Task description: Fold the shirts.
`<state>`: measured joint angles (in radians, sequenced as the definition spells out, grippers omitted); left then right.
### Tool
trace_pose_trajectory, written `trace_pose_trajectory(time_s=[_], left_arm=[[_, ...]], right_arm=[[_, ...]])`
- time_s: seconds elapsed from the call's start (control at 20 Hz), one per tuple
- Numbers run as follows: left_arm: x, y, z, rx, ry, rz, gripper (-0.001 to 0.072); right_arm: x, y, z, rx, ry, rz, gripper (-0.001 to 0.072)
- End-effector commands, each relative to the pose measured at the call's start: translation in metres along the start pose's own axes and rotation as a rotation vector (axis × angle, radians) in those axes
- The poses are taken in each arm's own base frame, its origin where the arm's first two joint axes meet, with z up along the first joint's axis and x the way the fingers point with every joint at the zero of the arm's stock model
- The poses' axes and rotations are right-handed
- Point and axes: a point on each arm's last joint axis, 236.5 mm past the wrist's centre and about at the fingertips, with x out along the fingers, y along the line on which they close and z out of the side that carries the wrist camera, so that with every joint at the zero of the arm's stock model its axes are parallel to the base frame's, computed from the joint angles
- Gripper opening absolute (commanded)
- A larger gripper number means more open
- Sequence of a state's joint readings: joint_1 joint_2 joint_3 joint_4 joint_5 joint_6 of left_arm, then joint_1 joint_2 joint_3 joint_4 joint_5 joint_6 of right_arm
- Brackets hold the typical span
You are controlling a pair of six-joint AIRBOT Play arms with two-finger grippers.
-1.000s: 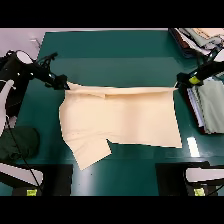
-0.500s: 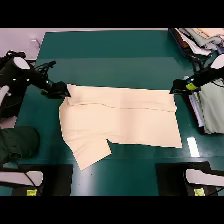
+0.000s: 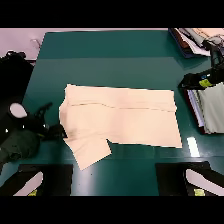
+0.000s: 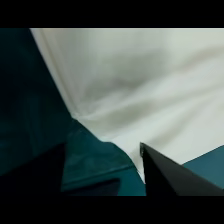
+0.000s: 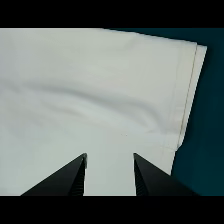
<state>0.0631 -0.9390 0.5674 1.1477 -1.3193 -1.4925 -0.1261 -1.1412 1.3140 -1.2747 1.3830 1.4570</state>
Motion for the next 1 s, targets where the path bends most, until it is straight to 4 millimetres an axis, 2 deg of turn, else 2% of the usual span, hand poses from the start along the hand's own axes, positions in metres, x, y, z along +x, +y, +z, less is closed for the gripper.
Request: trace_pose_trajectory(time_s=[0.0,0.15,0.3,0.35,0.4,0.45,0.55,0.65,0.75,0.8,0.85,0.95], left_arm=[[0.033,0.0,-0.03,-0.091,0.01,-0.067,0.0536],[0.043,-0.013,-0.016,-0.141,-0.068,-0.15,0.0536],[0.04,-0.026,0.001,-0.132,-0.138,-0.216,0.0534],[0.039,-0.027,0.003,-0.136,-0.145,-0.22,0.0469],[0.039,-0.028,0.003,-0.132,-0.147,-0.222,0.0292],[0.039,-0.028,0.003,-0.131,-0.147,-0.225,0.0233],[0.035,-0.032,0.003,-0.093,-0.142,-0.228,0.0025],[0.026,-0.039,0.002,-0.052,-0.126,-0.239,0.0024],[0.016,-0.045,0.004,-0.004,-0.123,-0.245,0.0024],[0.011,-0.048,0.007,0.02,-0.133,-0.246,0.0024],[0.007,-0.05,0.011,0.028,-0.143,-0.247,0.0024],[0.001,-0.053,0.017,0.04,-0.164,-0.248,0.0023]], right_arm=[[-0.005,0.002,0.001,-0.004,-0.018,-0.001,0.0353],[-0.005,0.002,0.001,-0.004,-0.016,-0.001,0.0353],[-0.005,0.002,0.0,-0.004,-0.012,-0.001,0.0353],[-0.005,0.001,-0.003,-0.005,0.002,-0.002,0.0353],[-0.005,0.001,-0.007,-0.015,0.018,-0.003,0.0354],[-0.005,0.001,-0.012,-0.017,0.039,-0.002,0.0353],[-0.001,-0.002,-0.027,-0.021,0.087,-0.003,0.0353],[0.012,-0.017,-0.058,0.037,0.165,-0.007,0.0353],[0.028,-0.04,-0.105,0.142,0.267,-0.01,0.0354],[0.036,-0.053,-0.133,0.205,0.318,-0.008,0.0412],[0.044,-0.065,-0.16,0.283,0.364,-0.006,0.0505],[0.058,-0.081,-0.214,0.452,0.458,0.018,0.0512]])
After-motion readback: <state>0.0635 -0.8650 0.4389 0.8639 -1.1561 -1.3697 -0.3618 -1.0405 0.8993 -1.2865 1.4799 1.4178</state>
